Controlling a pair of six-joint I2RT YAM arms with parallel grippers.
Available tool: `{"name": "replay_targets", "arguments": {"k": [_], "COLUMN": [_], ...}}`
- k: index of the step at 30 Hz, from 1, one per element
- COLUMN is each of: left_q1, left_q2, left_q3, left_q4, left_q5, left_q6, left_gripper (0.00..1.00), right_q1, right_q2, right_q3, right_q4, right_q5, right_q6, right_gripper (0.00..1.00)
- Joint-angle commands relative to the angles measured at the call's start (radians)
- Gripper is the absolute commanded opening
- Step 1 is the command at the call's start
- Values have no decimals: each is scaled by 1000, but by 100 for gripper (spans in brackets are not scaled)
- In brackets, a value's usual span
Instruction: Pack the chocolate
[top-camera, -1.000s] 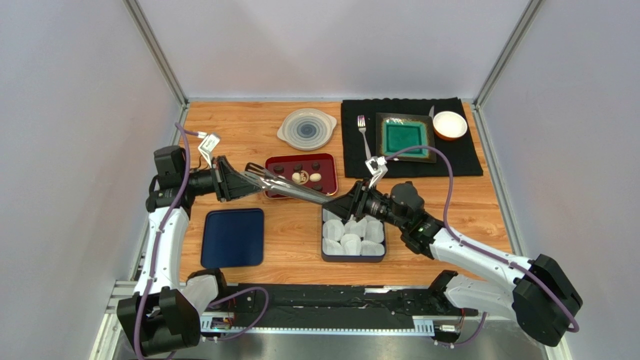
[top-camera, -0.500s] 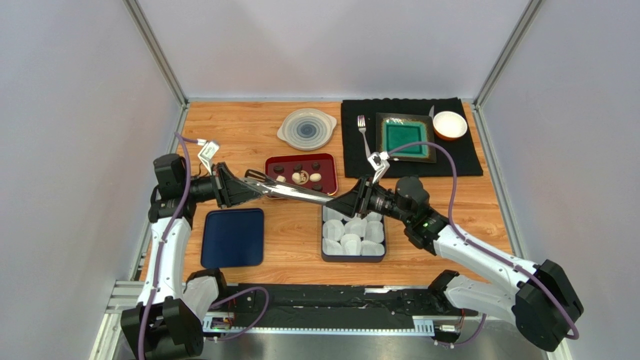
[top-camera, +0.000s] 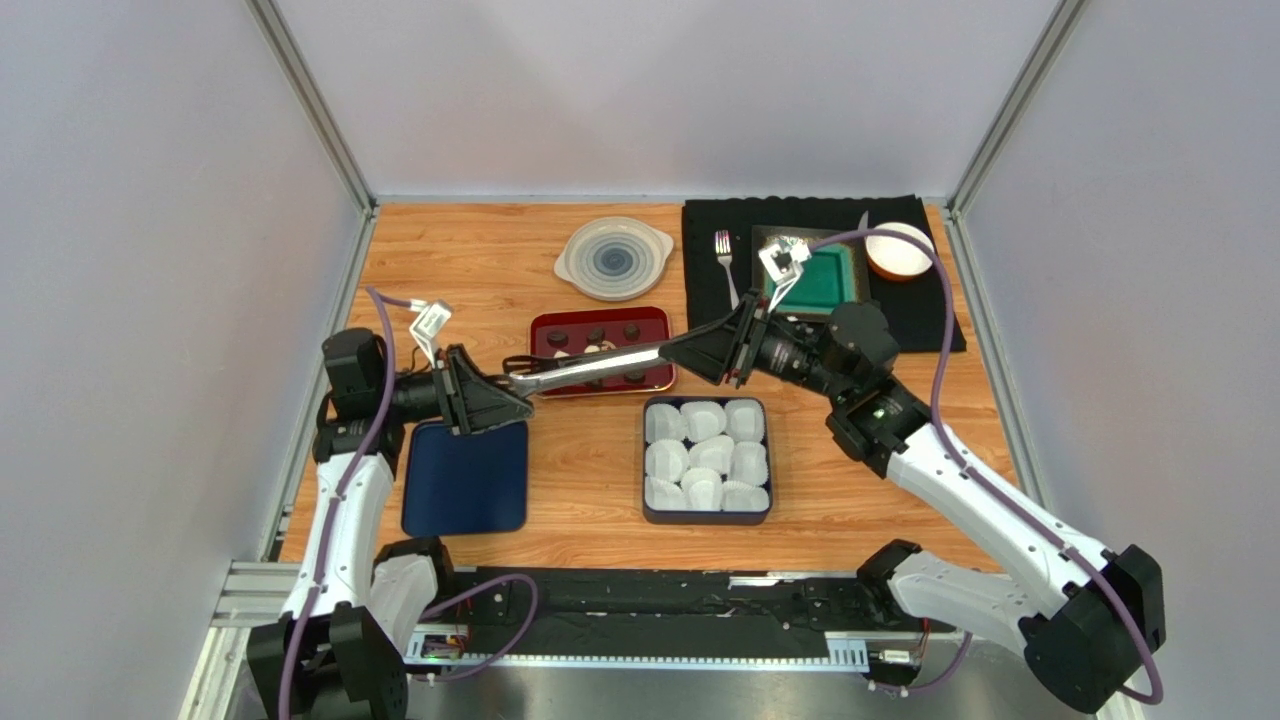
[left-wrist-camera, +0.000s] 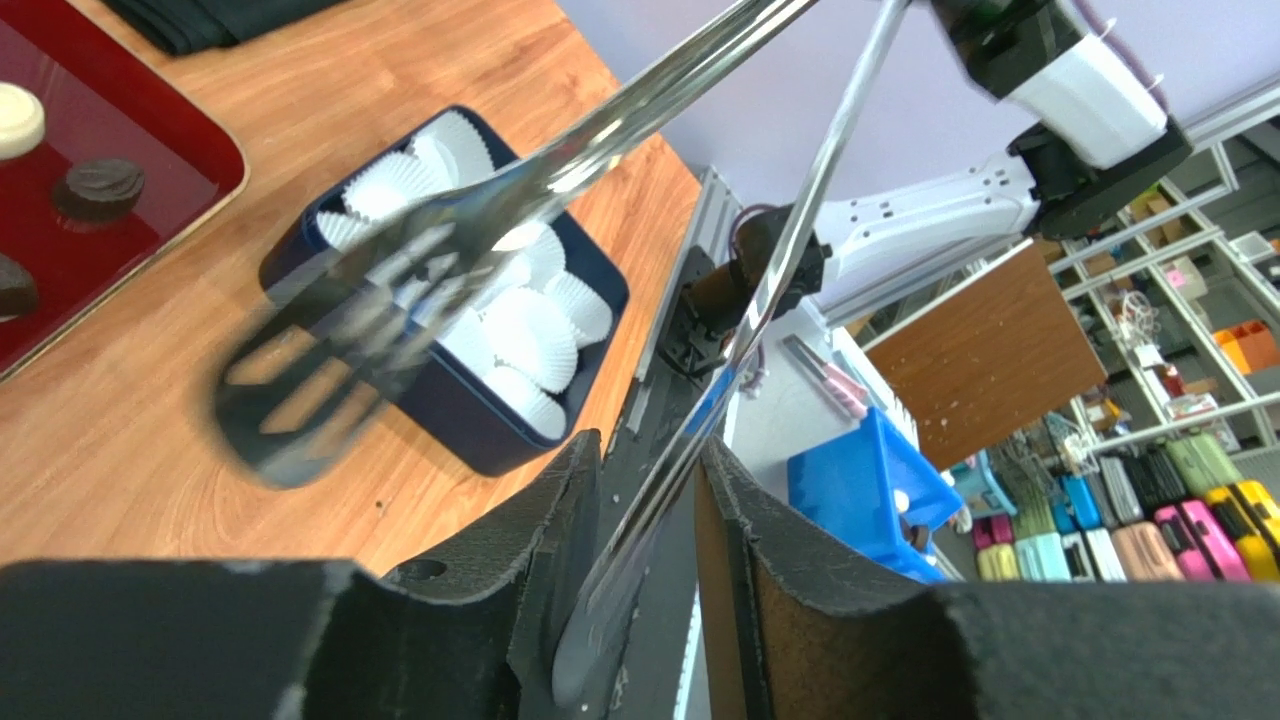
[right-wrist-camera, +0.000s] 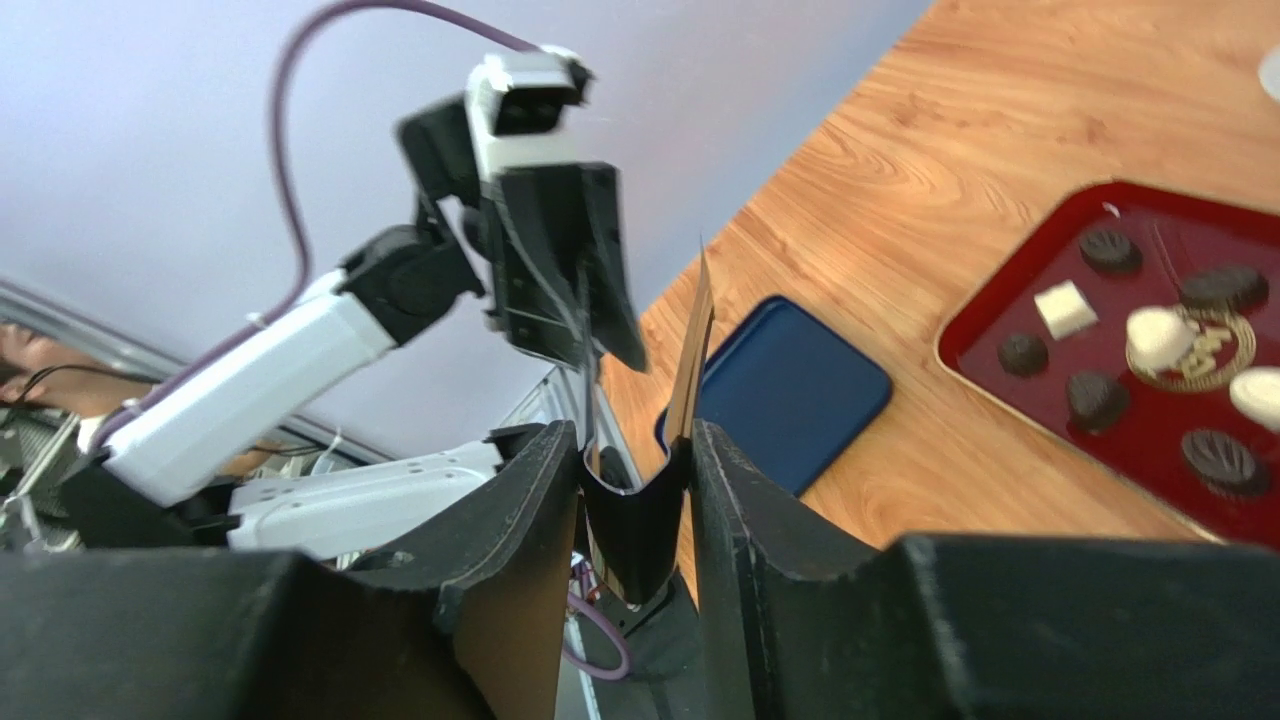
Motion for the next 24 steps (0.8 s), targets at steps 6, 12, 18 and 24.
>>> {"name": "replay_targets", "arguments": {"k": [6,12,18,24], "left_q1": [-8,-3,-20,-240], "left_q2": [9,3,-3,-71], "left_q3": [-35,-70,49,97], "left_q4": [324,582,77,-120], "left_q5": [269,269,269,110], "left_q6": [-228,-410,-22,286], "left_gripper": [60,64,75,95], "right_q1": [-77,-111,-111,-63], "right_q2": [-22,-10,47,151], "right_q3": [250,358,366,324], "right_q4": [-187,-330,-297,-86], "right_q5": [-121,-138,-193,-210], "right_q6": [-133,-203,-135,-41], "right_gripper": [8,6,3,0]}}
